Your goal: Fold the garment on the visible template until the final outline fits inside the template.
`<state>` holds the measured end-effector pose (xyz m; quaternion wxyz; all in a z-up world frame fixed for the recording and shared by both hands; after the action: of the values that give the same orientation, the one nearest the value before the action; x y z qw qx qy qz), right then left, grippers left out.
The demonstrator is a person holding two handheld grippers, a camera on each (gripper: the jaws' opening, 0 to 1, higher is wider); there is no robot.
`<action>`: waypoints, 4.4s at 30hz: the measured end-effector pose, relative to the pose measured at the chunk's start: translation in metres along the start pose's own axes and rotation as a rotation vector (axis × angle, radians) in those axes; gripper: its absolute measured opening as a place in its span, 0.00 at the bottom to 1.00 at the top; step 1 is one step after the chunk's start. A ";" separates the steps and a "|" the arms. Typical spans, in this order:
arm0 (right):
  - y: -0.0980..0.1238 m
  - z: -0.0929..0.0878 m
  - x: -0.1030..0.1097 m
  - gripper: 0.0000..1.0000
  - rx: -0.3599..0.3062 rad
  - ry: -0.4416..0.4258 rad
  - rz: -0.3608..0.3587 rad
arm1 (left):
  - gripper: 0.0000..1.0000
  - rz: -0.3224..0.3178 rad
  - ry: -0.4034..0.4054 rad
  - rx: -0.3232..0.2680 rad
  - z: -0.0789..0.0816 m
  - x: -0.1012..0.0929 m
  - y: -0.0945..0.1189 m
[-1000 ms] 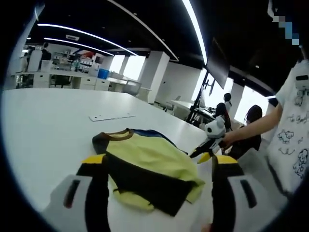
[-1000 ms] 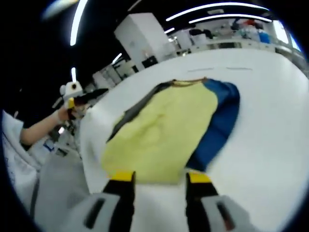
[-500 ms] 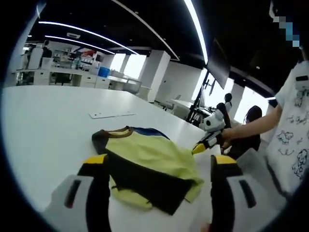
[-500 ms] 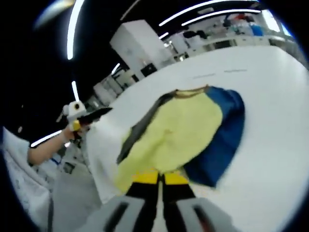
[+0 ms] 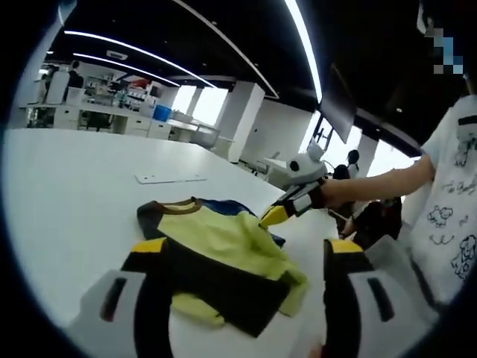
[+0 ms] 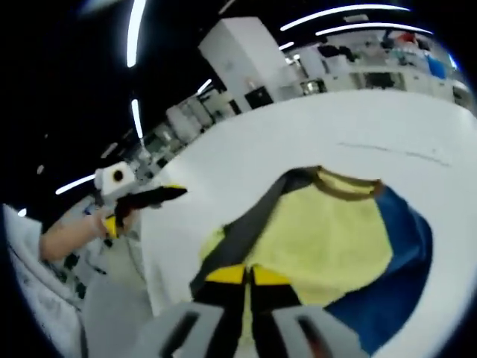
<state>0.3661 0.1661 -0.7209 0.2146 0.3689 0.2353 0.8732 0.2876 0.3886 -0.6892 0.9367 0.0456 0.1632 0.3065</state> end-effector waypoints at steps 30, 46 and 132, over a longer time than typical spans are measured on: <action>-0.039 -0.009 -0.010 0.01 0.054 0.044 -0.055 | 0.80 0.017 0.043 0.005 -0.015 -0.011 -0.002; 0.014 -0.020 -0.011 0.58 -0.057 0.184 -0.073 | 0.79 0.029 0.041 0.014 -0.023 -0.015 0.003; 0.111 -0.095 -0.080 0.00 -0.032 0.154 -0.381 | 0.78 0.035 0.125 -0.025 -0.042 -0.034 0.010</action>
<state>0.3239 0.0097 -0.7602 0.3631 0.2461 0.3025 0.8462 0.2425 0.3763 -0.7173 0.9196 0.0174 0.2168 0.3273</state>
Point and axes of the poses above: the point that each gripper's makers call its tool centre point, and the gripper's own axes: y roughly backward along the fingers, x roughly to its left, z roughly out of its top, the point moved 7 cm from there along y, roughly backward along the fingers, and after that the axes turned 6 degrees about -y, right-handed, at the moved point
